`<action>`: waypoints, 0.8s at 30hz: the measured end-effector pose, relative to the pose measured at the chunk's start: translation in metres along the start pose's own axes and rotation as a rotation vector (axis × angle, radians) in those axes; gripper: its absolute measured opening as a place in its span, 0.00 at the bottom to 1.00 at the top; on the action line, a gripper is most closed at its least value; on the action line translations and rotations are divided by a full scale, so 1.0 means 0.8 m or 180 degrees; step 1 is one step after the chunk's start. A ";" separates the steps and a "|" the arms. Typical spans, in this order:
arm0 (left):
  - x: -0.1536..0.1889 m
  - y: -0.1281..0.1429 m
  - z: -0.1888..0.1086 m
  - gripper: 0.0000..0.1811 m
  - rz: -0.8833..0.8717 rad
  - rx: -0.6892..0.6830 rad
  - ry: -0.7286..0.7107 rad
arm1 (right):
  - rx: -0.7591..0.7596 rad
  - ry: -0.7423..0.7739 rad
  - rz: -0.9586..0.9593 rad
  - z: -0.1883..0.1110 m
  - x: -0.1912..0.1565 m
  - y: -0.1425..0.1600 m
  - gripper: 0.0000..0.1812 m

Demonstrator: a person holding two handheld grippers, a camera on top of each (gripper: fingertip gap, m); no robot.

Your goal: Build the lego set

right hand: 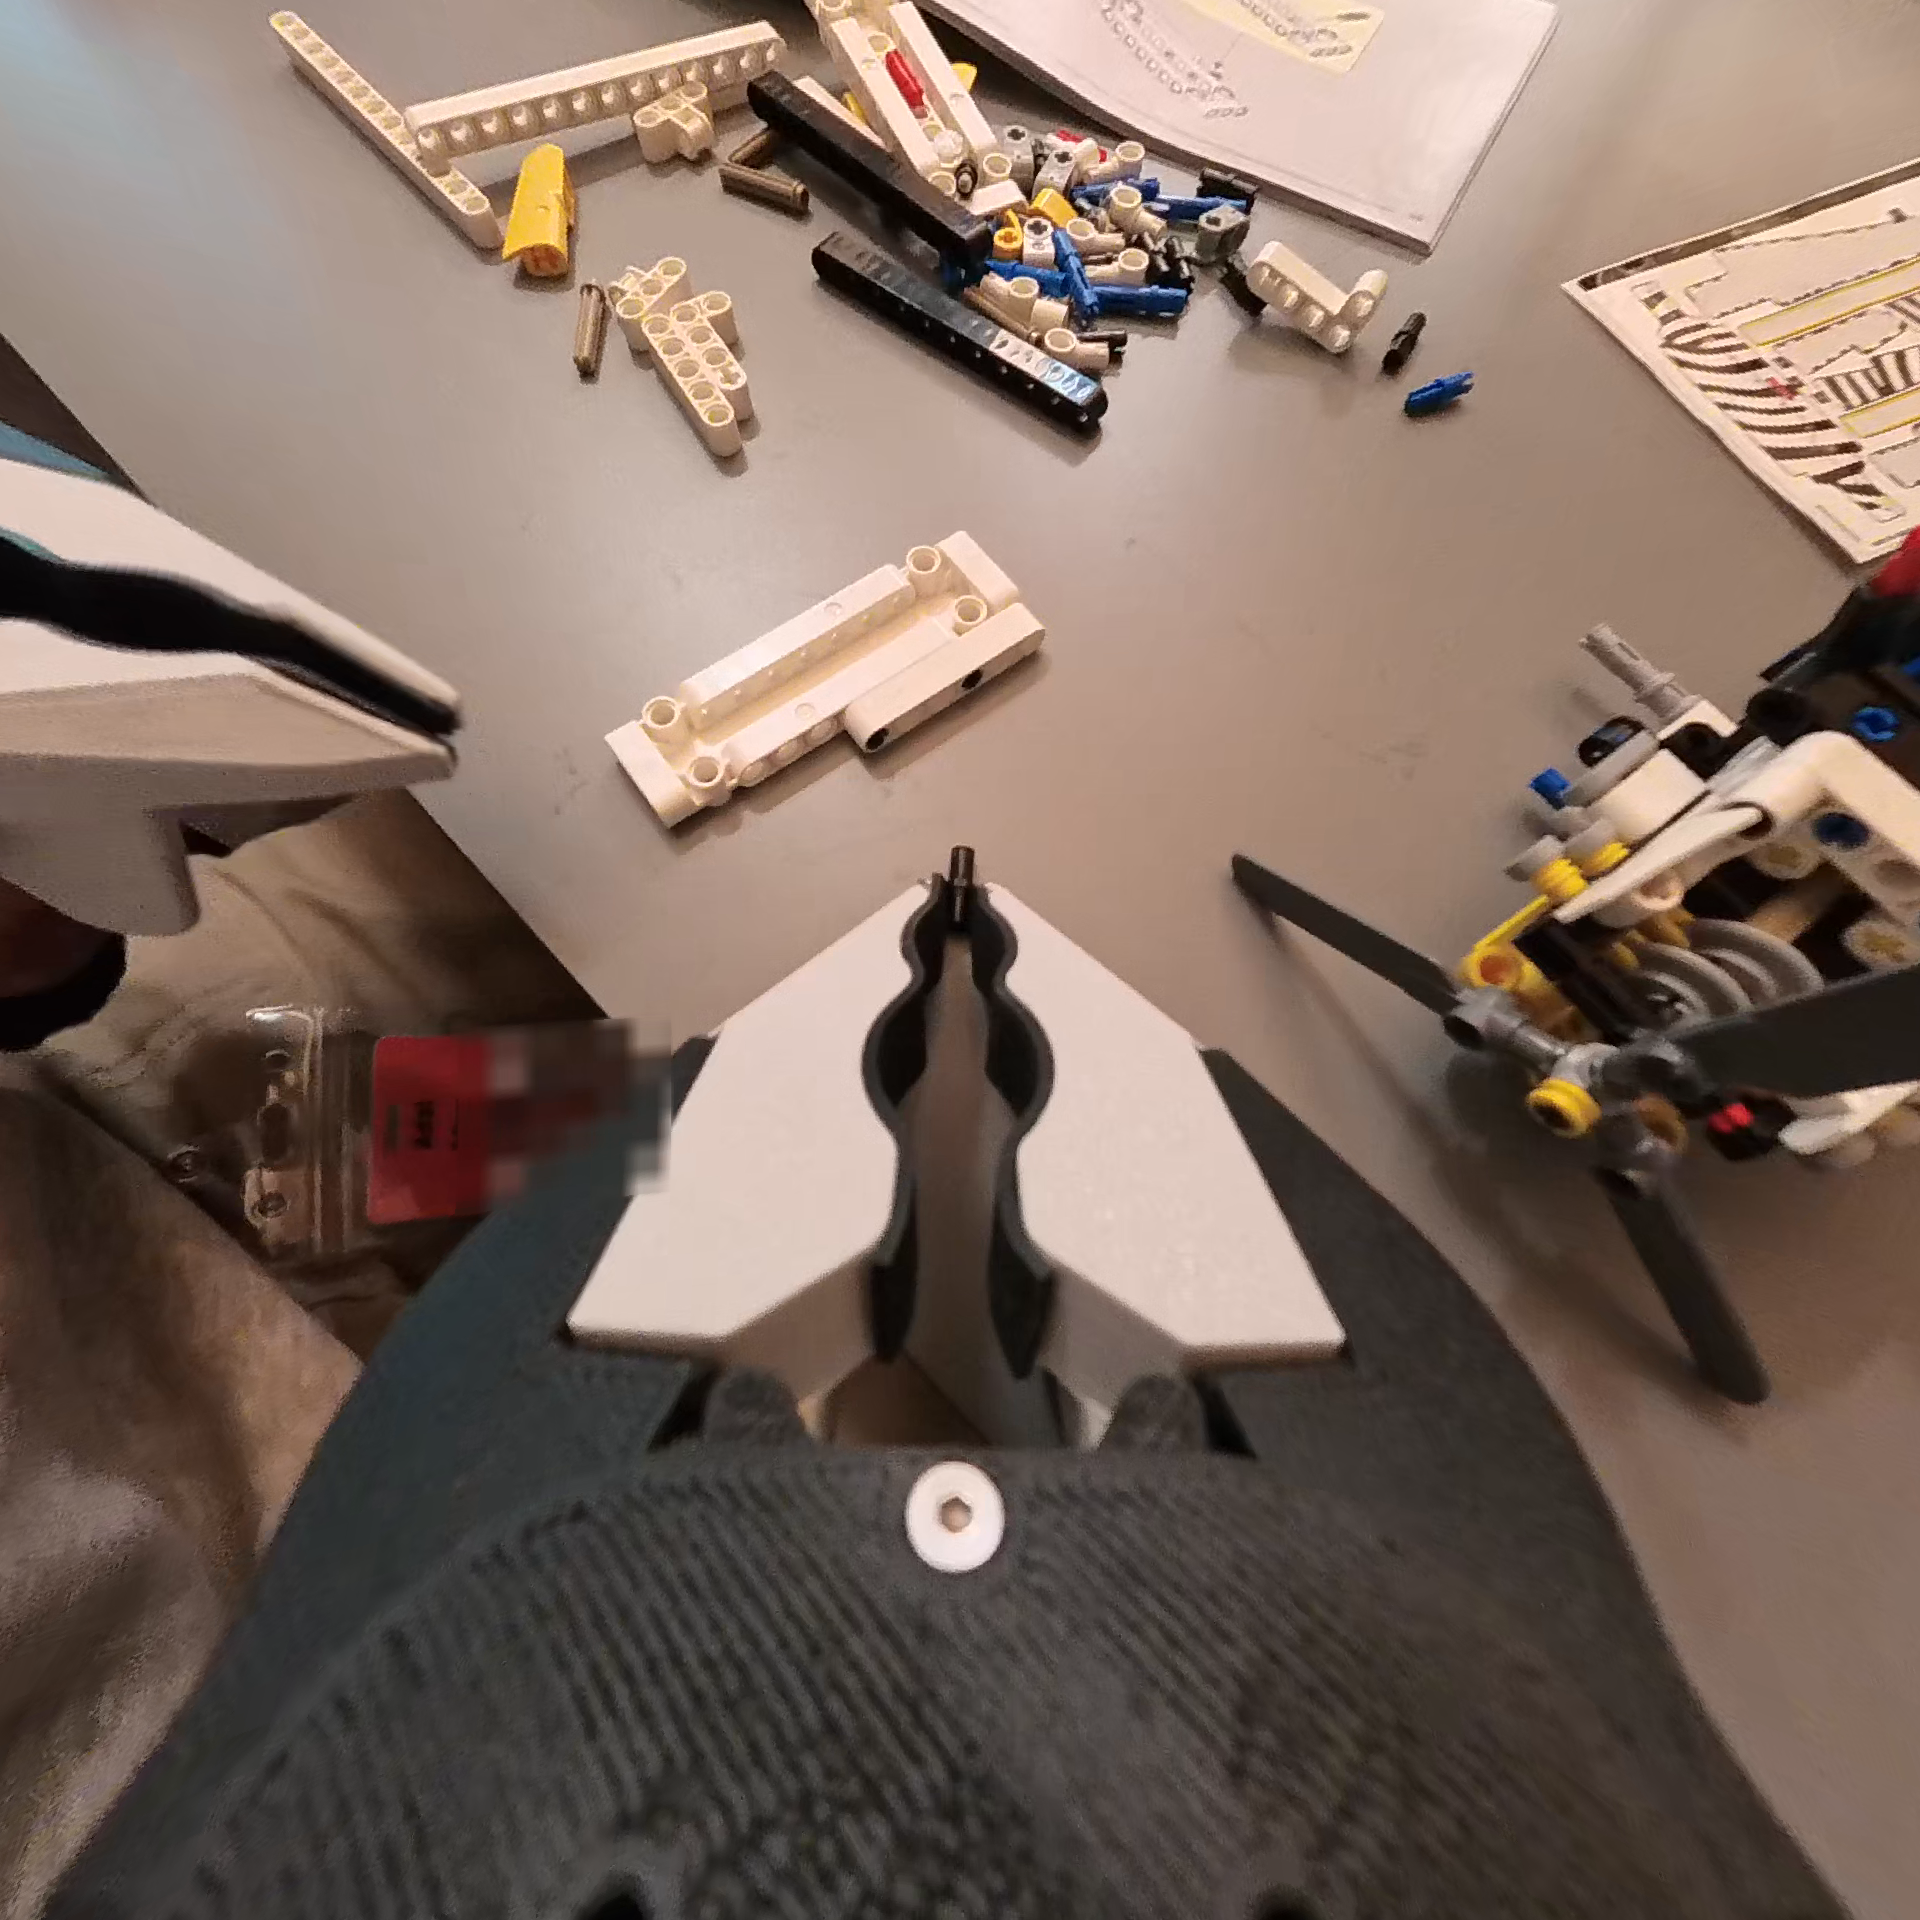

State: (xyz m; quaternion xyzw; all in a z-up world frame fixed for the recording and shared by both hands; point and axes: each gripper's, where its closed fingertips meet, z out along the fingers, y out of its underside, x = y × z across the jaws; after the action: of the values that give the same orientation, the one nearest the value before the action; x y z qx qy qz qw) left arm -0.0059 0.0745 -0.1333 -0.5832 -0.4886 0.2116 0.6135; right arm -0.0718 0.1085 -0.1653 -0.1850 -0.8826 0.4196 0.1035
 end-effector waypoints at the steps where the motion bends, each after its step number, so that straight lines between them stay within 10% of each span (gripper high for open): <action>1: -0.004 0.000 -0.003 0.00 -0.0002 0.0030 -0.0042 | -0.0012 0.0011 -0.0051 0.000 0.000 0.000 0.01; 13: -0.044 -0.053 0.002 0.05 -0.0044 0.0245 -0.0031 | -0.0369 -0.0377 -0.0470 0.007 -0.002 -0.005 0.01; 24: -0.042 -0.012 0.033 0.22 0.0519 -0.0568 -0.0252 | 0.0048 -0.0636 -0.0789 0.007 -0.034 -0.008 0.01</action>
State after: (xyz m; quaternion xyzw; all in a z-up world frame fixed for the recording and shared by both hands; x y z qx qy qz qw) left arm -0.0458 0.0575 -0.1404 -0.6644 -0.4803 0.2394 0.5202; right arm -0.0506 0.0894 -0.1645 -0.0312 -0.9014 0.4265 0.0676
